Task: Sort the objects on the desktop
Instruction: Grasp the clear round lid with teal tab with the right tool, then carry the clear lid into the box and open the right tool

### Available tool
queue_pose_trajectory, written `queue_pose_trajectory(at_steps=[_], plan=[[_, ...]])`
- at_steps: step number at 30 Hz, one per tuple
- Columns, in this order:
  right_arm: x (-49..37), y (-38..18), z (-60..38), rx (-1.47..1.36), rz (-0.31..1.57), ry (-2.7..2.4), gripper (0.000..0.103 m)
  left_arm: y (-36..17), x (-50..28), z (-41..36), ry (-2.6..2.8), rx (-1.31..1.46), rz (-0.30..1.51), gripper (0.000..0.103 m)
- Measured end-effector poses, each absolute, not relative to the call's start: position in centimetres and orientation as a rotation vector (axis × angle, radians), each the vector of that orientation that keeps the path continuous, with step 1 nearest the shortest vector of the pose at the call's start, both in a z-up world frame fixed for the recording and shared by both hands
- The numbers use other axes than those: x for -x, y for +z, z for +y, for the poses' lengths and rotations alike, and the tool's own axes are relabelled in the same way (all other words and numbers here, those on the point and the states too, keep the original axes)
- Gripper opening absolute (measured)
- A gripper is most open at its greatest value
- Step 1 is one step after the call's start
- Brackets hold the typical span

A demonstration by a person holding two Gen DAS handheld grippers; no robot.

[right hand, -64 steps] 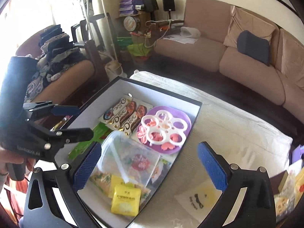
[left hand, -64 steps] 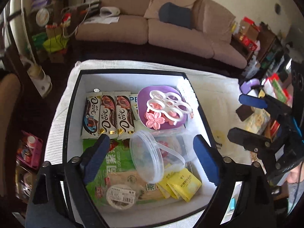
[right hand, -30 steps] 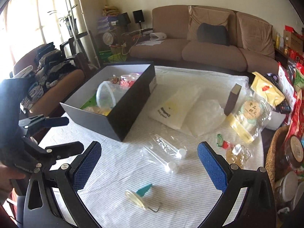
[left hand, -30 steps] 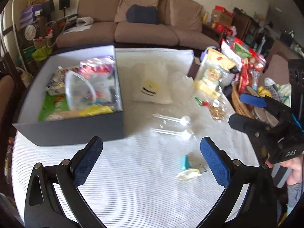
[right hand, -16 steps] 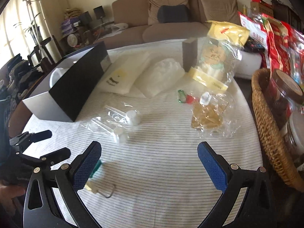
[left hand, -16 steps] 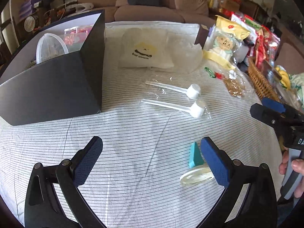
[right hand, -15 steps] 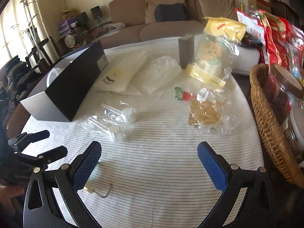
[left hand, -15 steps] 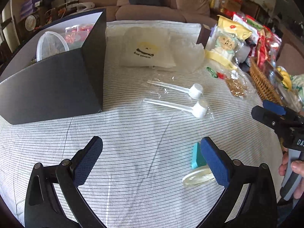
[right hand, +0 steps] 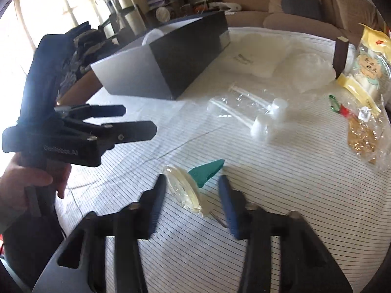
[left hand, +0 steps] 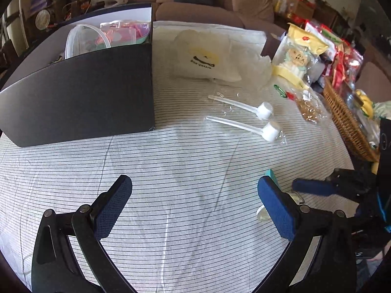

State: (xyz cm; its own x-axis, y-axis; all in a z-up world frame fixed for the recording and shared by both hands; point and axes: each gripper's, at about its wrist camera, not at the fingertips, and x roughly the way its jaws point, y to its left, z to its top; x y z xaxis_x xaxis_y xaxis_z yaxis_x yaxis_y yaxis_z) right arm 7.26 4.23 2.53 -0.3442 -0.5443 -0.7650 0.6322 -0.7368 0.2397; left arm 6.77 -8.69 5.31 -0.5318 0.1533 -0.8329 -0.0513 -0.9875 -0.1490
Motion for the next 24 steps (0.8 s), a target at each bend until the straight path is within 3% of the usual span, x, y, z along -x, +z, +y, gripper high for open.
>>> queue_pose_trajectory(at_steps=[4, 8, 17, 24], plan=[[-7.3, 1.5, 3.2, -1.167, 0.152, -2.102, 0.025, 5.3, -6.7, -8.8, 2.637, 1.465, -0.164, 0.103], [-7.2, 1.9, 3.5, -1.148, 0.119, -2.144, 0.012, 5.4, -6.6, -9.2, 2.613, 1.468, -0.221, 0.103], [-6.8, 6.1, 4.6, -1.05, -0.014, -2.197, 0.012, 8.2, -7.2, -9.7, 2.476, 1.302, -0.383, 0.103], [-5.5, 11.8, 1.3, -0.966, 0.065, -2.164, 0.012, 13.1, -7.0, -12.9, 2.441, 1.215, -0.481, 0.103]])
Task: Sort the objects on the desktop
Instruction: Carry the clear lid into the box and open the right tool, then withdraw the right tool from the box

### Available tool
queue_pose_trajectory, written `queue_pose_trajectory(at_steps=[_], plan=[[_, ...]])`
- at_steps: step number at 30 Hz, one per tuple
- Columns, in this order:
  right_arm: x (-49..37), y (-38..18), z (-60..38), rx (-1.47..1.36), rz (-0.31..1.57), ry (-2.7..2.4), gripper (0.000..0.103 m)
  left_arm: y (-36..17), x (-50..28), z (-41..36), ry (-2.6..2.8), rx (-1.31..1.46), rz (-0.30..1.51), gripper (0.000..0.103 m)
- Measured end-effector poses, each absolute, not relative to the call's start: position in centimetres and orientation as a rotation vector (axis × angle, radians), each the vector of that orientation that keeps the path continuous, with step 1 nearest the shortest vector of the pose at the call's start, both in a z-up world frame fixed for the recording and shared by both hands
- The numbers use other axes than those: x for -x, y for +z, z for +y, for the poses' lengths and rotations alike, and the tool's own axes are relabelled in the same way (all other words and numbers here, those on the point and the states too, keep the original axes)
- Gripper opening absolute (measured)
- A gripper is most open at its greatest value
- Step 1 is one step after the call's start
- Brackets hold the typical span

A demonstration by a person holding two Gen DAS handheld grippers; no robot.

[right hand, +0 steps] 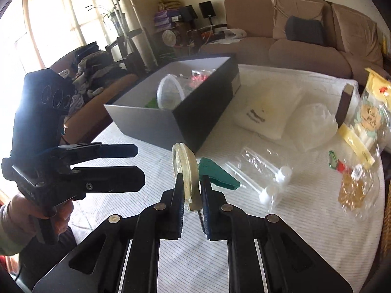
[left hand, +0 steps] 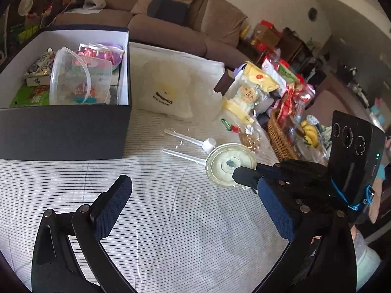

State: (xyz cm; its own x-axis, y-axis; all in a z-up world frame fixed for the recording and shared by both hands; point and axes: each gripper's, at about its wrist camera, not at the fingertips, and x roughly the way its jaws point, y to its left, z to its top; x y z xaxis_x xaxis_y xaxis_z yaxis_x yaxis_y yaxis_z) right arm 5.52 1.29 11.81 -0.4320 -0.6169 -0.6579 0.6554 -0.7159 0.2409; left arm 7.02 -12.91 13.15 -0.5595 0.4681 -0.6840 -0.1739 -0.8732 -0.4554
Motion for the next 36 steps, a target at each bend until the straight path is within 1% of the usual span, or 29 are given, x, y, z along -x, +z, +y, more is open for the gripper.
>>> queue_pose_trajectory(at_steps=[4, 7, 10, 16, 21, 25, 27, 28, 31, 33, 35, 36], plan=[[-4.1, 15.3, -2.0, -0.912, 0.118, -2.129, 0.012, 16.2, -6.2, -17.7, 2.514, 1.244, -0.467, 0.103], [-2.2, 17.3, -4.8, -0.89, 0.112, -2.084, 0.012, 18.0, -5.6, -22.5, 2.591, 1.261, -0.514, 0.103], [-0.2, 17.9, -8.8, -0.888, 0.164, -2.043, 0.012, 19.0, -4.7, -26.6, 2.676, 1.258, -0.569, 0.103], [3.8, 15.1, -15.3, -0.964, 0.281, -2.009, 0.012, 17.8, -2.7, -29.8, 2.726, 1.304, -0.621, 0.103], [5.4, 11.8, -17.6, -1.031, 0.321, -2.004, 0.012, 15.8, -1.2, -28.8, 2.708, 1.349, -0.604, 0.103], [5.9, 10.6, -17.4, -1.054, 0.311, -2.028, 0.014, 14.6, -0.5, -28.1, 2.711, 1.384, -0.579, 0.103], [6.0, 10.7, -16.8, -1.059, 0.29, -2.048, 0.023, 14.1, -0.2, -27.8, 2.705, 1.396, -0.572, 0.103], [6.0, 10.8, -16.4, -1.055, 0.278, -2.055, 0.029, 14.1, -0.3, -27.7, 2.706, 1.401, -0.566, 0.103], [5.7, 11.5, -15.5, -1.037, 0.261, -2.073, 0.031, 13.9, -0.3, -27.2, 2.711, 1.407, -0.546, 0.103], [5.3, 12.0, -14.8, -1.021, 0.256, -2.08, 0.035, 13.9, -0.5, -26.6, 2.719, 1.41, -0.514, 0.103], [4.7, 12.4, -14.2, -1.008, 0.251, -2.09, 0.044, 14.1, -0.7, -26.0, 2.731, 1.411, -0.474, 0.103], [4.4, 12.6, -14.0, -1.004, 0.25, -2.093, 0.045, 14.1, -0.8, -25.6, 2.738, 1.412, -0.456, 0.103]])
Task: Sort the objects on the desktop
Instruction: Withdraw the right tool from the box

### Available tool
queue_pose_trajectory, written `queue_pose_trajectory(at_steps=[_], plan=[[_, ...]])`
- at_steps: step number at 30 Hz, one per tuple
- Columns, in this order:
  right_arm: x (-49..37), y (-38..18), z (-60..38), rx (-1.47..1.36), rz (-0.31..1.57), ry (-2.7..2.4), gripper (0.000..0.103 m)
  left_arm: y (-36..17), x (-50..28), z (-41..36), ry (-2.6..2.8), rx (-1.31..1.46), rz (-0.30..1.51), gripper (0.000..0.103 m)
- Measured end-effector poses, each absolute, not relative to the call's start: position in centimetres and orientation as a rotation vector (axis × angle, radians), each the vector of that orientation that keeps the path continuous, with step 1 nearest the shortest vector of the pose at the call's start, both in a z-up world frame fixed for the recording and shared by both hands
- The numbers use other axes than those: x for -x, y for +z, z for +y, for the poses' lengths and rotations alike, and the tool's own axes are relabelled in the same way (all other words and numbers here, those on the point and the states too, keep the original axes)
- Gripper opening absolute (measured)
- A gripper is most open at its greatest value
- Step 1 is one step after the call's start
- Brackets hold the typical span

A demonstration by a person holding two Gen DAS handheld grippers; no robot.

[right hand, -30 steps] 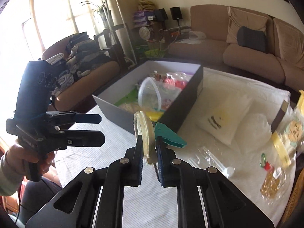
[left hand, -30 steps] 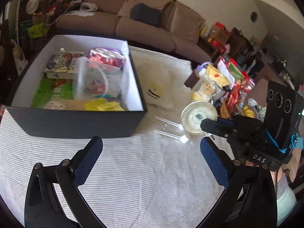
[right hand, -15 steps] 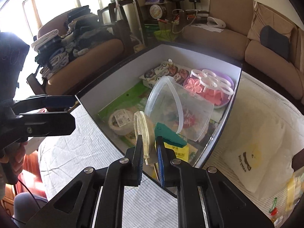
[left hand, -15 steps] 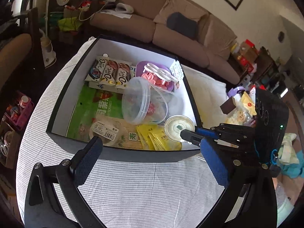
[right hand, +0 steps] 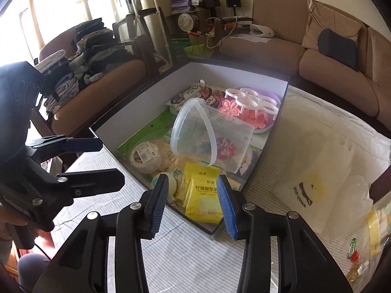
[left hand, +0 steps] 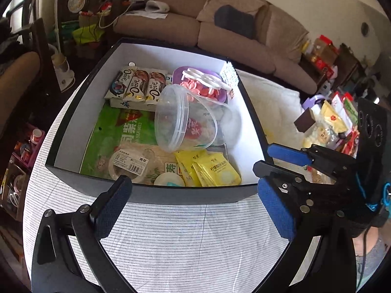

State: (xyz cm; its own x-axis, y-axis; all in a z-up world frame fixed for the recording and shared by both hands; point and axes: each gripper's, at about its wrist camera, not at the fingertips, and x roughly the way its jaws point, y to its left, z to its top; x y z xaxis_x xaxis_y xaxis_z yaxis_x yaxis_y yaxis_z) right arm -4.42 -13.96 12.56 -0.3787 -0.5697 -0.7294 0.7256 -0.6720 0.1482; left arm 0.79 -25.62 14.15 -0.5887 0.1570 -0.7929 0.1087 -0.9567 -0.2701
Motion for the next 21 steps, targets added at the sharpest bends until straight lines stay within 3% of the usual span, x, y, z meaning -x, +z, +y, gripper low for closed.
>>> queue_pose_trajectory(at_steps=[4, 11, 13, 21], plan=[[3.5, 13.0, -13.4, -1.009, 0.25, -2.11, 0.05, 14.5, -1.5, -24.6, 2.763, 1.416, -0.397, 0.103], [2.3, 13.7, -11.5, -1.052, 0.22, -2.198, 0.095, 15.7, -3.1, -23.9, 2.784, 1.407, -0.363, 0.103], [1.7, 13.9, -10.3, -1.052, 0.199, -2.227, 0.103, 16.1, -3.7, -23.4, 2.787, 1.406, -0.347, 0.103], [-1.1, 13.6, -3.5, -1.079, 0.147, -2.344, 0.103, 15.9, -5.5, -18.6, 2.776, 1.395, -0.264, 0.103]])
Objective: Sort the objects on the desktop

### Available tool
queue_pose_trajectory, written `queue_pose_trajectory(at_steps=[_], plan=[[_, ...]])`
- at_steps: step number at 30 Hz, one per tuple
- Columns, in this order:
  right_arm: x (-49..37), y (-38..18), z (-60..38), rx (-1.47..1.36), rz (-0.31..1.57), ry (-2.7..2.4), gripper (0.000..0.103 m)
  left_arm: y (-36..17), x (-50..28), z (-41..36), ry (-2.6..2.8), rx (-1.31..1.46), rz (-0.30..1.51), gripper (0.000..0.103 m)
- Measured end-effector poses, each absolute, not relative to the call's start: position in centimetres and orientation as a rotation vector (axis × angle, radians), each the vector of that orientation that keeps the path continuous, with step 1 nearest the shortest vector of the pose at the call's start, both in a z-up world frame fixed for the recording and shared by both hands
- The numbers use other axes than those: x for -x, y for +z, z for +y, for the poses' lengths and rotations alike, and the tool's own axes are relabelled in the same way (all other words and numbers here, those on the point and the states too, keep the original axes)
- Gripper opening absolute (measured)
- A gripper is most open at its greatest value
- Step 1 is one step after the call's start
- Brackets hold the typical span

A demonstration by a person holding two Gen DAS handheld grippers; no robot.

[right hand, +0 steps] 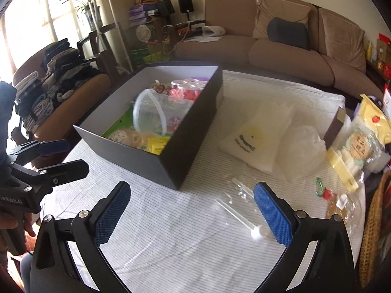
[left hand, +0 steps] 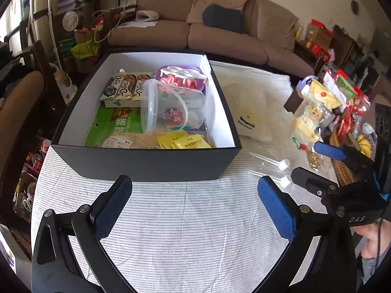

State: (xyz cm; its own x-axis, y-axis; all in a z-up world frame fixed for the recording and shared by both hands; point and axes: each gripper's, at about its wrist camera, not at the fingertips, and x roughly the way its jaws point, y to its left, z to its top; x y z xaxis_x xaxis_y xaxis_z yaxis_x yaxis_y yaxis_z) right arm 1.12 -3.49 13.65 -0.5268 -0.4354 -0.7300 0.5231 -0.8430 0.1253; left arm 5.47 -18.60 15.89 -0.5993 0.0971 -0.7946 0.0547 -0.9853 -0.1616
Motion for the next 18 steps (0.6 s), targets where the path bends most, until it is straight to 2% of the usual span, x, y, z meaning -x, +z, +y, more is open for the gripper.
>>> queue_pose_trajectory(at_steps=[9, 18], plan=[[-3.0, 9.5, 6.2, -1.19, 0.137, -2.53, 0.103, 11.6, -5.7, -8.7, 2.751, 1.406, -0.121, 0.103], [-3.4, 5.8, 12.9, -1.223, 0.025, -2.61, 0.103, 7.2, -4.8, -3.4, 2.746, 1.398, -0.101, 0.103]])
